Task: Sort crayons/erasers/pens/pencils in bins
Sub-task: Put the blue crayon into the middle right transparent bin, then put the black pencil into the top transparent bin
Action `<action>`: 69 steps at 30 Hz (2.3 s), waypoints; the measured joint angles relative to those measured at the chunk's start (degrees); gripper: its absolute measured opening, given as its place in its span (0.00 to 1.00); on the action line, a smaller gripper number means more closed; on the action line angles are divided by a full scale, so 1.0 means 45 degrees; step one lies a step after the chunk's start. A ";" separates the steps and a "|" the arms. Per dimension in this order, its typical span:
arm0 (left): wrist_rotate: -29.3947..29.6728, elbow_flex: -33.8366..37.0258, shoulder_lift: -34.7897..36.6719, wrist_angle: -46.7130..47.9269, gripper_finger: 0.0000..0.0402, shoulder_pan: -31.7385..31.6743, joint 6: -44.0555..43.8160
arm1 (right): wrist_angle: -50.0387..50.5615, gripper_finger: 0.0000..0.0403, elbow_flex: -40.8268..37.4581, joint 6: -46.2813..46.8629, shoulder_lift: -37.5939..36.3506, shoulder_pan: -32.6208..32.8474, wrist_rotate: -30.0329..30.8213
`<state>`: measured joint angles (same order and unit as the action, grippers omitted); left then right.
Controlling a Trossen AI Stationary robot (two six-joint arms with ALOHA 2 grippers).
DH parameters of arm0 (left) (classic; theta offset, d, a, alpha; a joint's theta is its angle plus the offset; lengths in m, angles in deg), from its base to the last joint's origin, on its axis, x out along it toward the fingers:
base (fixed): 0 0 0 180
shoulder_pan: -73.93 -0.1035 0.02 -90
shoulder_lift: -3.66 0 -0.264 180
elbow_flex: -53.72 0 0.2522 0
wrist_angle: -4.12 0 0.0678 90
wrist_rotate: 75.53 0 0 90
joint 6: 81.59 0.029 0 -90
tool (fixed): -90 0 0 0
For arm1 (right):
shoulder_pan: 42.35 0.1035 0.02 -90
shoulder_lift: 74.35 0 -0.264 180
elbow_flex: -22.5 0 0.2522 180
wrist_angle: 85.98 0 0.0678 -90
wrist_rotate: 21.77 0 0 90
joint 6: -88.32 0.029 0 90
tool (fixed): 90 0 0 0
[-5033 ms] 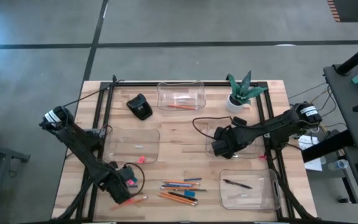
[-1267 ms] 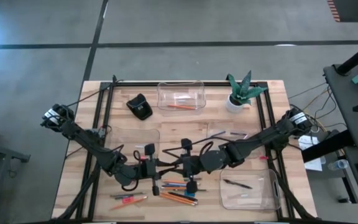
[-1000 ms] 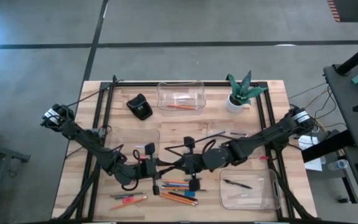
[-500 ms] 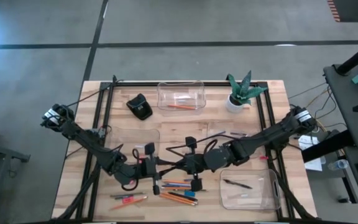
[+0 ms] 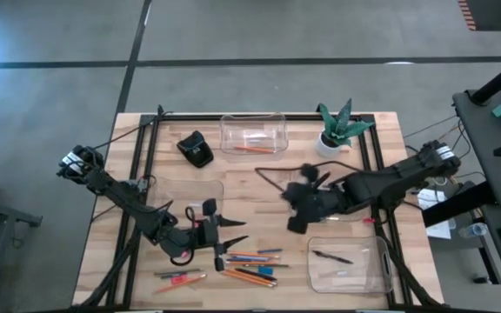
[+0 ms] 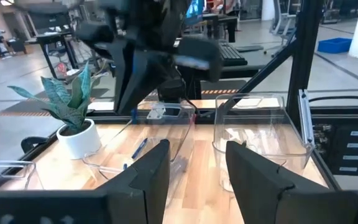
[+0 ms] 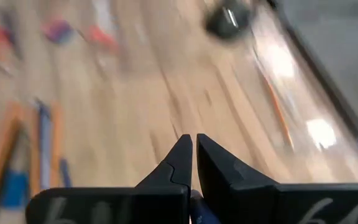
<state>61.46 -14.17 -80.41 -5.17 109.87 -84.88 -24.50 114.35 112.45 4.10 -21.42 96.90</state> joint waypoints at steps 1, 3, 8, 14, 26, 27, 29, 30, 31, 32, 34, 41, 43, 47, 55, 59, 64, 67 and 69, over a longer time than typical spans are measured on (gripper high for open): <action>0.0000 0.0012 0.0000 0.0001 0.35 0.0000 -0.0197 | 0.0745 0.02 -0.0213 0.0611 -0.0163 0.0005 0.0002; -0.0019 0.0024 0.0000 0.0092 0.35 0.0000 -0.0522 | 0.1988 0.02 -0.0786 0.1915 -0.0576 0.0010 -0.0022; -0.0053 0.0029 0.0000 0.1046 0.35 0.0000 -0.1630 | 0.3723 0.02 -0.2823 0.5137 -0.1770 0.0005 -0.0027; -0.0485 0.0029 0.0000 0.2845 0.35 0.0000 -0.3932 | 0.3529 0.02 -0.5307 0.6888 -0.2475 -0.0007 -0.0024; -0.7437 0.0029 0.0000 0.8687 0.35 0.0064 -1.0918 | 0.2228 0.04 -0.7606 0.8004 -0.2439 -0.0078 -0.0255; -0.7963 0.0034 0.0000 0.9408 0.35 0.0115 -1.1672 | 0.2179 0.05 -0.7607 0.7999 -0.2432 -0.0078 -0.0242; -0.8795 0.0034 0.0000 1.0745 0.35 0.0255 -1.2922 | 0.2185 0.08 -0.7600 0.7971 -0.2431 -0.0078 -0.0236; -0.9117 0.0034 0.0000 1.1401 0.35 0.0350 -1.3373 | 0.2184 0.10 -0.7578 0.7966 -0.2432 -0.0078 -0.0234; -0.9431 0.0034 0.0000 1.2088 0.35 0.0453 -1.3759 | 0.2174 0.11 -0.7549 0.7956 -0.2432 -0.0078 -0.0232; -0.9714 0.0052 0.0000 1.2663 0.35 0.0565 -1.4089 | 0.2174 0.13 -0.7509 0.7900 -0.2432 -0.0078 -0.0235; -1.0211 0.0230 0.0000 1.3458 0.35 0.0796 -1.4713 | 0.2175 0.17 -0.7408 0.7827 -0.2432 -0.0078 -0.0226; -1.1044 0.1142 -0.0004 1.3071 0.35 0.1819 -1.4291 | 0.2200 0.27 -0.6987 0.7519 -0.2423 -0.0078 -0.0237; -1.0974 0.1158 -0.0005 1.2933 0.35 0.2066 -1.4094 | 0.2187 0.28 -0.6767 0.7452 -0.2423 -0.0078 -0.0241; -0.9828 0.1156 -0.0005 1.2729 0.35 0.2533 -1.3476 | 0.2184 0.30 -0.6296 0.7028 -0.2423 -0.0078 -0.0241; -0.8324 0.1230 -0.0006 1.1815 0.35 0.2934 -1.3022 | 0.2197 0.30 -0.5581 0.6664 -0.2418 -0.0078 -0.0112; -0.8267 0.1363 -0.0474 1.0685 0.35 0.2999 -1.2982 | 0.2200 0.30 -0.5404 0.6615 -0.2418 -0.0078 -0.0024; -0.8634 0.1331 -0.1595 1.0253 0.35 0.3084 -1.2165 | 0.2197 0.31 -0.5314 0.6501 -0.2418 -0.0078 -0.0022; -0.8637 0.1264 -0.2087 1.0237 0.35 0.3086 -1.2086 | 0.2194 0.31 -0.5257 0.6490 -0.2413 -0.0078 -0.0022; -0.8648 0.1190 -0.2348 1.0260 0.35 0.3099 -1.2087 | 0.2205 0.31 -0.5180 0.6502 -0.2413 -0.0078 -0.0022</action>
<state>22.54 -8.81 -90.98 41.00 123.81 -139.27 -14.58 91.04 141.70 -6.76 -21.77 96.80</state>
